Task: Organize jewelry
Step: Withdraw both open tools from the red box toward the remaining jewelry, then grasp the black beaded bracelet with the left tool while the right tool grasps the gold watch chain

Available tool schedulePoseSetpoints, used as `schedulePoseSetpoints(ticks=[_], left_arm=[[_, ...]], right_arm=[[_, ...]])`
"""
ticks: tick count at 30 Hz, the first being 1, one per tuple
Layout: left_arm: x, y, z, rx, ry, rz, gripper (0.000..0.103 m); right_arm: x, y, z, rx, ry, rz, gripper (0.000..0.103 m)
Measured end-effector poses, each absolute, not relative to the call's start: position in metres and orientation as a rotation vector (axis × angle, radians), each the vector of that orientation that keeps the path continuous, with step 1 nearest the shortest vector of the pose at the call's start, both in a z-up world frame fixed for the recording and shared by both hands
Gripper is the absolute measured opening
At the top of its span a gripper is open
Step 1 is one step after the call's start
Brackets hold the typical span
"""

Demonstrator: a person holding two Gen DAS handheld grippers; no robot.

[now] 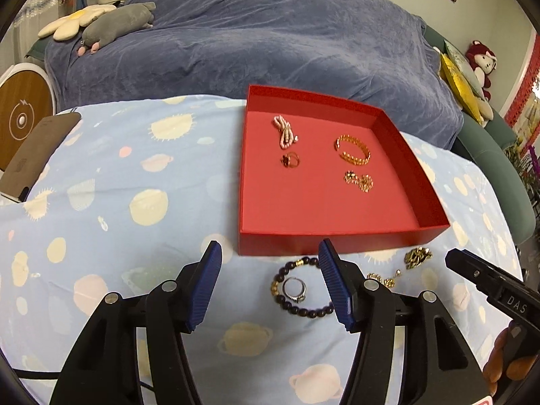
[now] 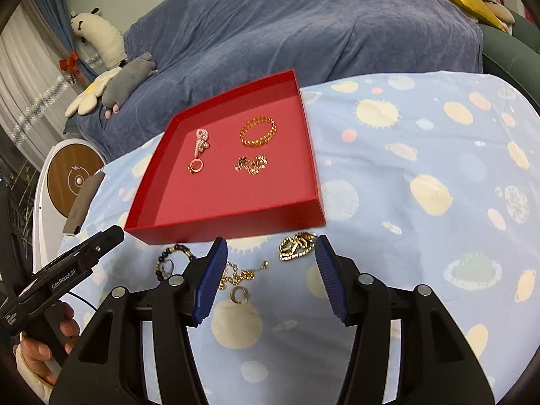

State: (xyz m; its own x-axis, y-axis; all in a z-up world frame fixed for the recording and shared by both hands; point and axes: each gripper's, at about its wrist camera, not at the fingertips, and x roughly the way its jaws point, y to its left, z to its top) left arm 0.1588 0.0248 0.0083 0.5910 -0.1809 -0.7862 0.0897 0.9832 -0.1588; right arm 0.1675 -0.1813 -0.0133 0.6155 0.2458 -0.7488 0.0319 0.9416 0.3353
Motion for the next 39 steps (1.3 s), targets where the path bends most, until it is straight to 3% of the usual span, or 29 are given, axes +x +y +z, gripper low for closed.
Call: schedulePoseSetpoints(ticks=[5, 9, 18, 23, 25, 28, 30, 33, 34, 36, 39], left_arm=[[0.158, 0.014, -0.012, -0.046, 0.958, -0.17, 0.058], [0.161, 0.012, -0.023, -0.034, 0.98, -0.167, 0.059], [0.168, 0.005, -0.036, -0.028, 0.988, -0.169, 0.059], [0.173, 0.003, -0.043, -0.022, 1.0, -0.184, 0.059], [0.173, 0.0, -0.045, -0.007, 0.996, -0.19, 0.059], [0.172, -0.004, -0.045, 0.016, 0.987, -0.199, 0.051], [0.171, -0.005, -0.045, 0.027, 0.985, -0.218, 0.032], [0.17, -0.006, -0.044, 0.035, 0.991, -0.24, 0.013], [0.169, -0.007, -0.044, 0.039, 0.992, -0.243, 0.011], [0.167, -0.007, -0.043, 0.049, 0.989, -0.249, 0.005], [0.163, -0.008, -0.039, 0.041, 0.987, -0.265, 0.005]], right_arm=[[0.167, -0.179, -0.024, 0.297, 0.922, 0.122, 0.053], [0.169, -0.184, -0.033, 0.283, 0.93, 0.096, 0.061], [0.195, -0.182, -0.054, 0.285, 0.943, 0.074, 0.061], [0.2, -0.18, -0.058, 0.258, 0.943, 0.065, 0.051], [0.201, -0.18, -0.058, 0.249, 0.943, 0.059, 0.039], [0.199, -0.18, -0.058, 0.241, 0.948, 0.056, 0.028], [0.197, -0.178, -0.057, 0.234, 0.952, 0.062, 0.021], [0.194, -0.177, -0.057, 0.222, 0.96, 0.079, 0.012], [0.193, -0.176, -0.056, 0.214, 0.959, 0.081, 0.007], [0.191, -0.176, -0.055, 0.209, 0.961, 0.09, 0.005], [0.188, -0.177, -0.053, 0.218, 0.964, 0.1, 0.005]])
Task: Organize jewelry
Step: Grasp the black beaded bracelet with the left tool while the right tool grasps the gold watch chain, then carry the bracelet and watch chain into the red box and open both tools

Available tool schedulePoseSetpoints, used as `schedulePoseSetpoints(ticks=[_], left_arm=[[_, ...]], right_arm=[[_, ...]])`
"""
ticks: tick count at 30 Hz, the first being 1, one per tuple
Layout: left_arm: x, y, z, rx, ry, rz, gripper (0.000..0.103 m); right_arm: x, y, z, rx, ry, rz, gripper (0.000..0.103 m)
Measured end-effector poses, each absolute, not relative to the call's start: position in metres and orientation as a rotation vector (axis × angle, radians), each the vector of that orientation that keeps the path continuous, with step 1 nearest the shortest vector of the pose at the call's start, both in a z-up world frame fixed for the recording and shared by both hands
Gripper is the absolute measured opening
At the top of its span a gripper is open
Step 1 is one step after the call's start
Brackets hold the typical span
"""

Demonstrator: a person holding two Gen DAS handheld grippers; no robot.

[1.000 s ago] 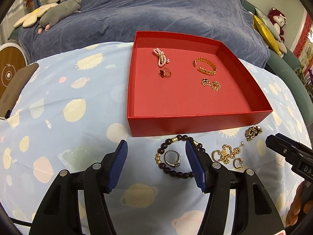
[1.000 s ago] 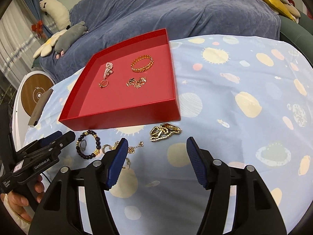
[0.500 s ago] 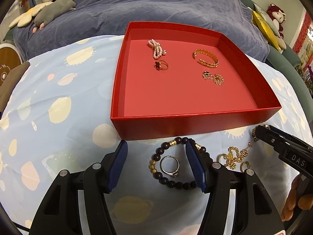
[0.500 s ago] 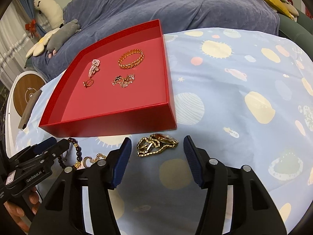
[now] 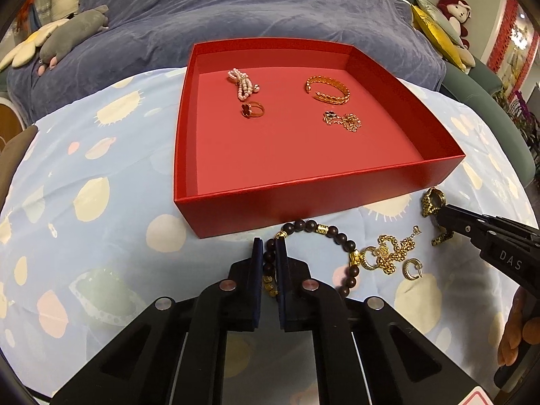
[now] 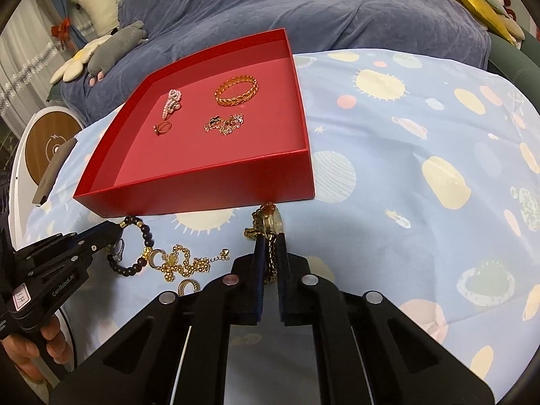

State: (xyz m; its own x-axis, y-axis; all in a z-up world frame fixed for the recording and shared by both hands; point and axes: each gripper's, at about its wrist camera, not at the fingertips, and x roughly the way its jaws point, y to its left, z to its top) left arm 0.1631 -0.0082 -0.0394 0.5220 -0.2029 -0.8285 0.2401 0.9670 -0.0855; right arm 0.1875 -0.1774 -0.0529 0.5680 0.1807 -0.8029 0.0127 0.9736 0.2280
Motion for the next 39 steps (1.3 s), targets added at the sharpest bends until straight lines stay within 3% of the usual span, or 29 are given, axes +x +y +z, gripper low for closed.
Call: schedulePoseSetpoints(ticks=[14, 24, 39], left_arm=[[0.144, -0.011, 0.026, -0.05, 0.84, -0.378, 0.005], [0.174, -0.011, 0.078, -0.119, 0.718, -0.365, 0.005], [0.23, 0.0, 0.026, -0.126, 0.803, -0.276, 0.005]], right_arm=[[0.171, -0.179, 0.001, 0.259, 0.844, 0.153, 0.005], [0.211, -0.168, 0.04, 0.279, 0.789, 0.21, 0.005], [0.274, -0.158, -0.015, 0.283, 0.907, 0.202, 0.005]])
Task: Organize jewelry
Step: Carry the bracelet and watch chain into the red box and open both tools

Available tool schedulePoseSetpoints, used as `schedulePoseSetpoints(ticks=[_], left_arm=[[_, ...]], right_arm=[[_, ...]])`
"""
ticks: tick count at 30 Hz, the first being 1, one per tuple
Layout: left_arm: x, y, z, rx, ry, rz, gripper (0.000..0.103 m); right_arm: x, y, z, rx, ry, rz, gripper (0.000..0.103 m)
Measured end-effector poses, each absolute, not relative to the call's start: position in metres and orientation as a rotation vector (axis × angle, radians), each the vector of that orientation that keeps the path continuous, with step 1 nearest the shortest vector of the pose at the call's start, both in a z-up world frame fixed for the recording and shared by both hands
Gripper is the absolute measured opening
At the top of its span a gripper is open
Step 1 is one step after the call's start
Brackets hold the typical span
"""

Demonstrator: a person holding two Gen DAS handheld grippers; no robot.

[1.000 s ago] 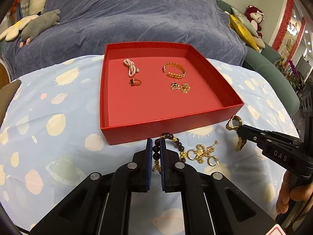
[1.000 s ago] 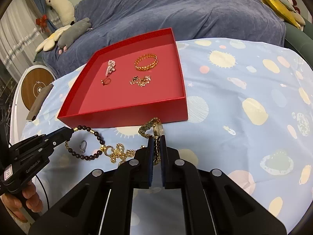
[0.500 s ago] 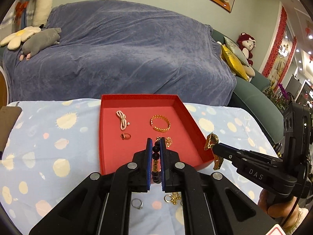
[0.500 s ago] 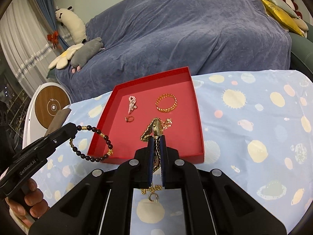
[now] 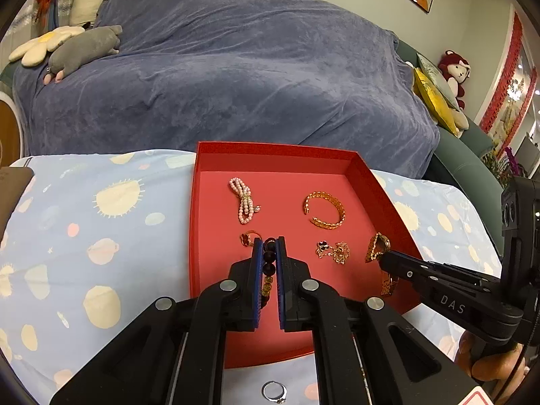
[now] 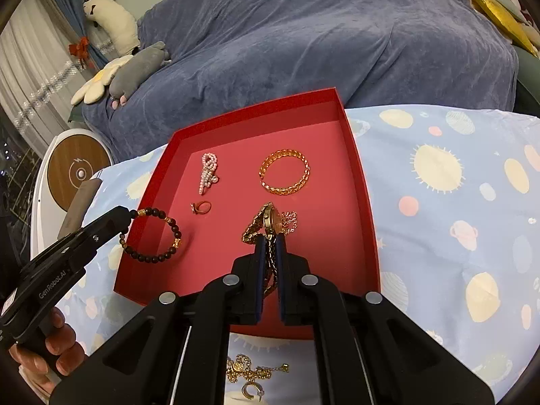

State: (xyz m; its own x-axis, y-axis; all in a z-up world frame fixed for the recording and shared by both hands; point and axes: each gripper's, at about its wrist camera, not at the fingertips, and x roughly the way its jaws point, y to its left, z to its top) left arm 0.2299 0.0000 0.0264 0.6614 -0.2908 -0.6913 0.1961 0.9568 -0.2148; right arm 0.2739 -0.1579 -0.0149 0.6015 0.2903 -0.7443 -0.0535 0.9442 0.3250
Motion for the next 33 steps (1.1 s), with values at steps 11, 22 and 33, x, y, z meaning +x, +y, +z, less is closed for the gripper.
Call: schedulePoseSetpoints(ticks=[11, 22, 33], left_arm=[[0.229, 0.015, 0.013, -0.157, 0.821, -0.244, 0.022], [0.212, 0.012, -0.01, -0.086, 0.894, -0.22, 0.022], [0.193, 0.012, -0.016, -0.03, 0.914, -0.221, 0.022]], right_arm=[[0.263, -0.161, -0.02, 0.256, 0.905, 0.191, 0.027], [0.236, -0.149, -0.024, 0.169, 0.928, 0.198, 0.027], [0.215, -0.15, -0.02, 0.166, 0.947, 0.208, 0.027]])
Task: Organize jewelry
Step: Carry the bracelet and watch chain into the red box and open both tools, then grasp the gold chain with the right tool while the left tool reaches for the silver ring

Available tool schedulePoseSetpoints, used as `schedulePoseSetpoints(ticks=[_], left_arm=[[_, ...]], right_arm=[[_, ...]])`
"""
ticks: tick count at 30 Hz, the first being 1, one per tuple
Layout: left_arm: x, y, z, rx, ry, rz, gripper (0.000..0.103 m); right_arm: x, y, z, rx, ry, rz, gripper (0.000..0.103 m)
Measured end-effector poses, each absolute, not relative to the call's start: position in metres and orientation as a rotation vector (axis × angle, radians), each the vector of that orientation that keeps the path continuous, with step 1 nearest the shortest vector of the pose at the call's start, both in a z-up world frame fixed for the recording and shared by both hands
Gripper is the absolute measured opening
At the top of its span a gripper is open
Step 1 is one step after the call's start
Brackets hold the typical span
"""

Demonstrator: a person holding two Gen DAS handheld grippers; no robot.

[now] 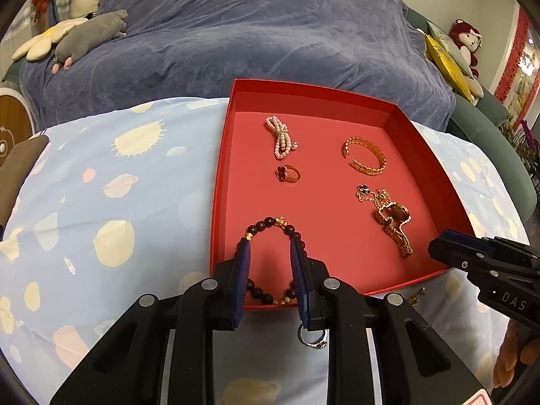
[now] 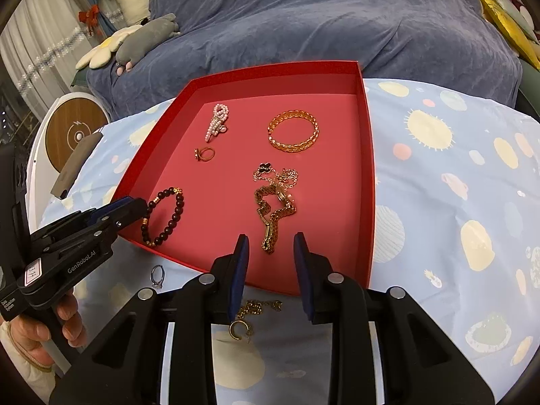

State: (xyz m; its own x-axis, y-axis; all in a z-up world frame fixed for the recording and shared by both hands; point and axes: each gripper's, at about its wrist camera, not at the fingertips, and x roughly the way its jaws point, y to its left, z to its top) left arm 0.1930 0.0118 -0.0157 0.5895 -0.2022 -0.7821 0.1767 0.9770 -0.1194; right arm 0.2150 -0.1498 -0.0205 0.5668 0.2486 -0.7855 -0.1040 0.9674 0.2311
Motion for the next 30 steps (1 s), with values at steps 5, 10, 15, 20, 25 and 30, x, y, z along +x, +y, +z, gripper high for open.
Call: schedulePoseSetpoints(ticks=[5, 10, 15, 20, 25, 30], left_arm=[[0.18, 0.022, 0.006, -0.085, 0.863, -0.211, 0.022], [0.16, 0.023, 0.021, -0.106, 0.846, -0.226, 0.035], [0.146, 0.003, 0.016, -0.037, 0.873, -0.267, 0.035], [0.138, 0.002, -0.002, 0.013, 0.926, -0.275, 0.039], [0.133, 0.011, -0.017, 0.025, 0.966, -0.249, 0.043], [0.131, 0.013, -0.025, 0.041, 0.974, -0.237, 0.052]], right_arm=[[0.19, -0.159, -0.002, 0.226, 0.928, 0.26, 0.027], [0.169, -0.14, -0.022, 0.19, 0.989, 0.304, 0.03], [0.163, -0.128, -0.033, 0.152, 1.017, 0.319, 0.03], [0.16, -0.134, -0.037, 0.142, 1.012, 0.299, 0.035], [0.168, -0.144, -0.045, 0.201, 1.032, 0.284, 0.036], [0.176, -0.134, -0.045, 0.192, 1.016, 0.275, 0.051]])
